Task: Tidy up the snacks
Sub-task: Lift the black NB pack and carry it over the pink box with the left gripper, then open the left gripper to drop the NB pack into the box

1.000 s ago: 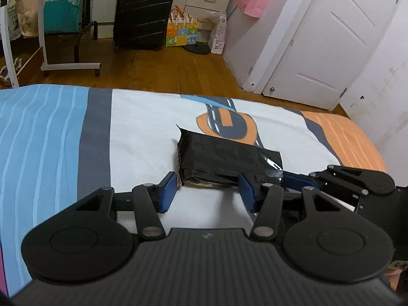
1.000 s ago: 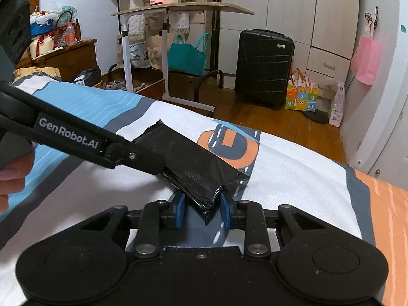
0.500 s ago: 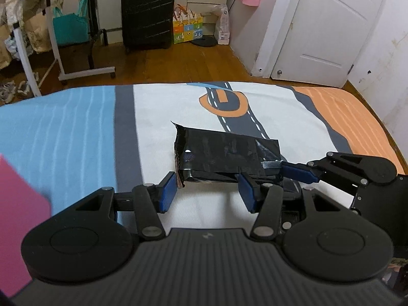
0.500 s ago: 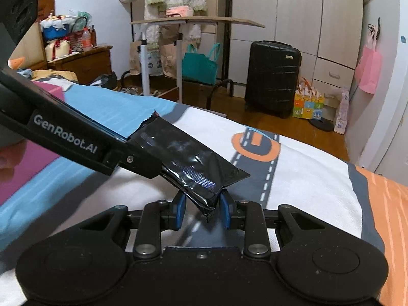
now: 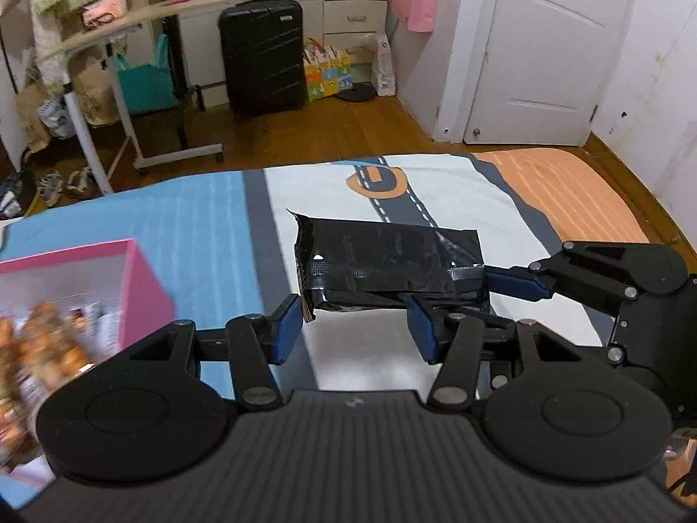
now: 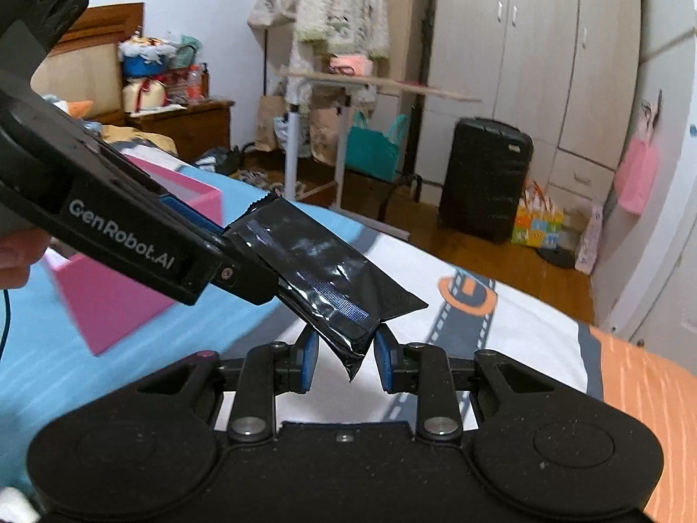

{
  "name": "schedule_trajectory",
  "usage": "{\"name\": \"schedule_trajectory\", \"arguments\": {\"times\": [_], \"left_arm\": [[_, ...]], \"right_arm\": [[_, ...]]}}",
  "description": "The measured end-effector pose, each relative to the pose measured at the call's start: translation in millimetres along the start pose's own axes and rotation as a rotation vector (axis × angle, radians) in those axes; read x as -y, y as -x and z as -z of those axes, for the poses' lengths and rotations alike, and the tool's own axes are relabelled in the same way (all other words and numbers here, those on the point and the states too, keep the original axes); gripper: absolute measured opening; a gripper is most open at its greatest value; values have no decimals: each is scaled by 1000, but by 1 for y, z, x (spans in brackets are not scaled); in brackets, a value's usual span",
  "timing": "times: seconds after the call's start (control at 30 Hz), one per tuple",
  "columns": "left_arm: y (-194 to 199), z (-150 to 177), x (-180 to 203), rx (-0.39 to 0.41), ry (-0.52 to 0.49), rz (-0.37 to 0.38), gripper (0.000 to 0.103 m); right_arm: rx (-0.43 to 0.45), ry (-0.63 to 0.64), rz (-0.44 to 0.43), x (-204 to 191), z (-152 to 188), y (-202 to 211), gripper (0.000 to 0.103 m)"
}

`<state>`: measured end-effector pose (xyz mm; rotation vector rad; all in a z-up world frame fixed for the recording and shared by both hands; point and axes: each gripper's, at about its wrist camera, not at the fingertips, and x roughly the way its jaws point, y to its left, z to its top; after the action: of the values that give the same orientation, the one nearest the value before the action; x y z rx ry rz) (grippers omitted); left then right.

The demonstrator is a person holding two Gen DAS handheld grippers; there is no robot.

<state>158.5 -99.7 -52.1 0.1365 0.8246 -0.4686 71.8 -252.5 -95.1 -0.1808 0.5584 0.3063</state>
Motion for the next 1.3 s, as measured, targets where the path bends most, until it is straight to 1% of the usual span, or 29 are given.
{"name": "schedule_trajectory", "arguments": {"times": [0.13, 0.27, 0.37, 0.47, 0.63, 0.73, 0.8, 0.9, 1.0, 1.1, 1.17, 1.2, 1.27, 1.3], "left_arm": [[39, 8, -12, 28, 22, -19, 51], [74, 17, -31, 54, 58, -44, 51], [92, 22, -44, 77, 65, -83, 51], [103, 23, -63, 94, 107, -102, 51], [118, 30, -95, 122, 157, -146, 52], [124, 44, -117, 134, 172, -170, 51], [127, 51, -138, 132, 212, -165, 52], [131, 59, -168, 138, 283, -149, 52], [136, 68, -192, 143, 324, -136, 51], [138, 75, -210, 141, 362, -145, 51], [137, 77, -218, 148, 373, -164, 51], [137, 78, -221, 156, 376, -172, 52], [132, 81, -229, 177, 381, -203, 63], [128, 82, -233, 181, 384, -223, 66]], "right_arm": [[24, 23, -22, -25, -10, 18, 32], [44, 78, -43, -52, -28, 28, 32], [47, 107, -59, -68, -43, 30, 32], [49, 129, -74, -81, -58, 25, 32], [43, 158, -118, -107, -76, 12, 32], [25, 187, -148, -128, -88, 2, 32], [16, 218, -168, -142, -93, -6, 32], [-9, 226, -193, -158, -102, -19, 32], [-20, 244, -209, -175, -110, -28, 32], [-48, 229, -250, -184, -116, -39, 32], [-55, 227, -261, -192, -118, -46, 32], [-52, 227, -263, -195, -121, -50, 33], [-62, 215, -292, -198, -123, -58, 33], [-72, 205, -307, -199, -122, -64, 34]]}}
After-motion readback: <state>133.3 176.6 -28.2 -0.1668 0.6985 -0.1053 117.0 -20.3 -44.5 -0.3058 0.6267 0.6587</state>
